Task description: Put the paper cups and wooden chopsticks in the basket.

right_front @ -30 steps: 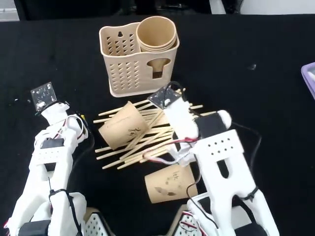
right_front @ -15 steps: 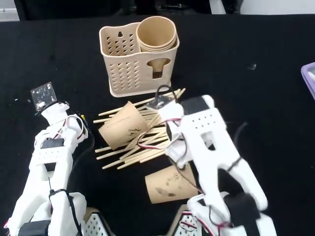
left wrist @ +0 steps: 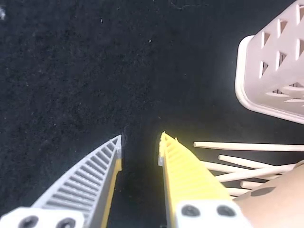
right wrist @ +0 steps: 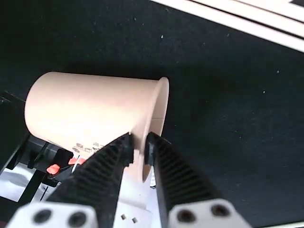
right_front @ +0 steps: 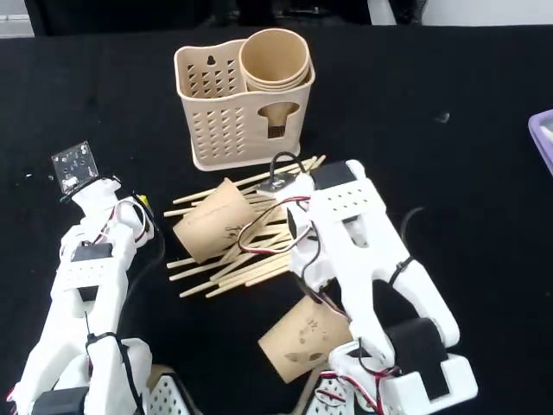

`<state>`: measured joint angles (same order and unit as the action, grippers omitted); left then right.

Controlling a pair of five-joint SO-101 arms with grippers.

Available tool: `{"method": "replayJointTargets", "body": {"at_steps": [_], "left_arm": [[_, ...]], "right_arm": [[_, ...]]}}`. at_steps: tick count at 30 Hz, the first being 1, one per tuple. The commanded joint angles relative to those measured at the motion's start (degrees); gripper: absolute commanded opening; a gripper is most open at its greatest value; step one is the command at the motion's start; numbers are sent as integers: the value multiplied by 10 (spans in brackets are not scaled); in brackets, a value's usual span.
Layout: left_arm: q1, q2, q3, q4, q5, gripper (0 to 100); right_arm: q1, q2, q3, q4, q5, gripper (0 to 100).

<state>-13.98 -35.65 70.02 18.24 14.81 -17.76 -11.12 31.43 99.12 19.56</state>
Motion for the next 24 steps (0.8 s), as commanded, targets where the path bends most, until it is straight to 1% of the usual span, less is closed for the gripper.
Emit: {"method": "replayJointTargets", "body": {"at_steps": [1, 8, 13, 16, 24], "left_arm": [[5, -16, -2, -10, -4, 138], [5, -16, -2, -10, -4, 138], [5, -16, -2, -9, -4, 137], [5, -16, -2, -9, -4, 137], [6, -16, -2, -9, -4, 137]], "right_arm": [[5, -52, -18, 21, 1, 11], [6, -116, -65, 21, 1, 11], [7, -132, -112, 21, 2, 11], [9, -136, -146, 21, 41, 11], [94, -131, -262, 20, 135, 11]]}}
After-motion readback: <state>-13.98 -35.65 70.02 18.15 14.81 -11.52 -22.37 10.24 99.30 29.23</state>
